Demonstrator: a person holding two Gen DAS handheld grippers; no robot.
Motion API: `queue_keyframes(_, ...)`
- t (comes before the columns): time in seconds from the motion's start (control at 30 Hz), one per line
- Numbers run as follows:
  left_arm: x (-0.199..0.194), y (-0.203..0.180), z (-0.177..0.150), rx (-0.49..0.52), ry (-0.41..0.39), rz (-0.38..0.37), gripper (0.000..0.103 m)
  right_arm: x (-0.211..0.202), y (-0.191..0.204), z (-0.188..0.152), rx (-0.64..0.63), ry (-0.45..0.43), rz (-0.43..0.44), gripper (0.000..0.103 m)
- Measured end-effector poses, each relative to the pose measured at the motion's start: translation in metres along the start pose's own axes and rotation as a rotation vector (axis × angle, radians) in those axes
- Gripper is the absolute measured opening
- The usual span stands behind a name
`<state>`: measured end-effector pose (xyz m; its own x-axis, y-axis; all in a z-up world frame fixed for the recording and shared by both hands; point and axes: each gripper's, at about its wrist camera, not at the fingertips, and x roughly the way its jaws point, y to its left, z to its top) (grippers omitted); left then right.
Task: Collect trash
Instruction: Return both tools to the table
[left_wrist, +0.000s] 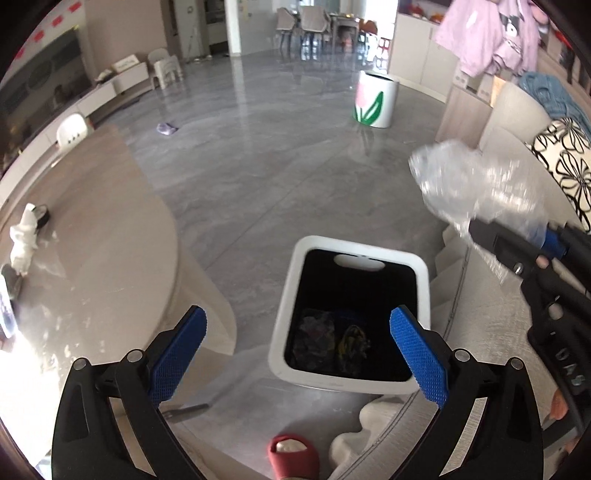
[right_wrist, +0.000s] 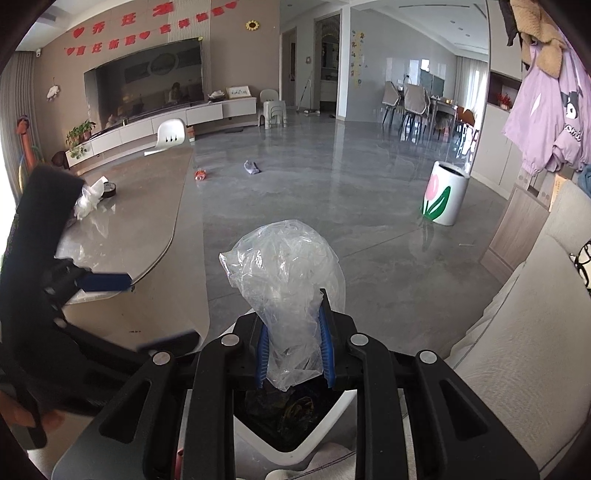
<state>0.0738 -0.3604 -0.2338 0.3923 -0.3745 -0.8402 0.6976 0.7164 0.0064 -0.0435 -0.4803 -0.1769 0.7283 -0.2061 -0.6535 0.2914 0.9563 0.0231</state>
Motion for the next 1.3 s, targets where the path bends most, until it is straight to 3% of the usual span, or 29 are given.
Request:
queue_keyframes(0.23,-0.012,0.019,0.003,-0.058,-0.037,0.014,0.098,0.026,0.005,-0.009,-0.030,0.066,0.010,0.026)
queue_keyframes(0.3,-0.016,0.022,0.003,-0.063,-0.047,0.015,0.098,0.034,0.009,-0.013,-0.047,0.098,0.002,0.030)
queue_keyframes(0.37,-0.018,0.024,0.004,-0.068,-0.053,0.018,0.098,0.046,0.010,-0.017,-0.059,0.150,0.018,0.054)
queue_keyframes(0.4,-0.019,0.025,0.004,-0.070,-0.056,0.019,0.098,0.053,0.010,-0.019,-0.067,0.187,0.032,0.092)
queue_keyframes(0.43,-0.020,0.027,0.004,-0.074,-0.060,0.020,0.098,0.056,0.012,-0.021,-0.075,0.203,0.029,0.098)
queue_keyframes(0.57,-0.023,0.034,0.003,-0.088,-0.069,0.021,0.098,0.061,0.016,-0.025,-0.124,0.236,0.016,0.098)
queue_keyframes(0.97,-0.038,0.067,-0.002,-0.162,-0.089,0.056,0.098,0.029,0.039,0.018,-0.165,0.072,0.036,0.098)
queue_keyframes(1.3,-0.063,0.128,-0.020,-0.274,-0.136,0.138,0.098,0.020,0.089,0.056,-0.238,-0.037,0.117,0.098)
